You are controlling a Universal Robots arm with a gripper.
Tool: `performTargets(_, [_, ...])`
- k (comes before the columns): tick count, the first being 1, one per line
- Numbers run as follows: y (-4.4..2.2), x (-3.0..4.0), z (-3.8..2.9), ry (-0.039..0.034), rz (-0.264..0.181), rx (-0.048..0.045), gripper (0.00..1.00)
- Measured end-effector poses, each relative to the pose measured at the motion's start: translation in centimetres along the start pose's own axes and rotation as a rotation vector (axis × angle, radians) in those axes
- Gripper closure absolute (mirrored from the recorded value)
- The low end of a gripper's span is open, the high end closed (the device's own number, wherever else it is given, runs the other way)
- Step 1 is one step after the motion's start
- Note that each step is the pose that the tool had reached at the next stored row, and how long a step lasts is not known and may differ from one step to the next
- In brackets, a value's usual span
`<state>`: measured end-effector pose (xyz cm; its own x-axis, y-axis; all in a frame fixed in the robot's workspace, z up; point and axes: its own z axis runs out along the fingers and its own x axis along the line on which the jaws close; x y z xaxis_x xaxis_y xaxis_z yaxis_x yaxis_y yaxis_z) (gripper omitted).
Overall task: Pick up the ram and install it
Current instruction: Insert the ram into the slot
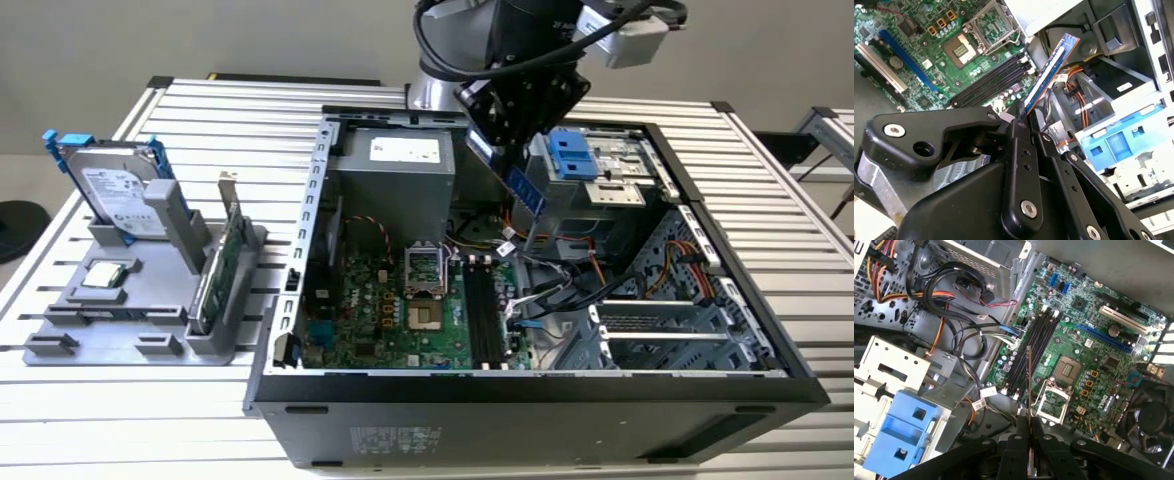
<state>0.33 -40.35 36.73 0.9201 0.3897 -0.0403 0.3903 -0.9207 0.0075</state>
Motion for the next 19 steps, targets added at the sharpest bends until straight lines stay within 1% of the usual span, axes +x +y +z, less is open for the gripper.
performTargets(19, [0.0,0.0,0.0,-0.0017,0.225,0.0091,1.0])
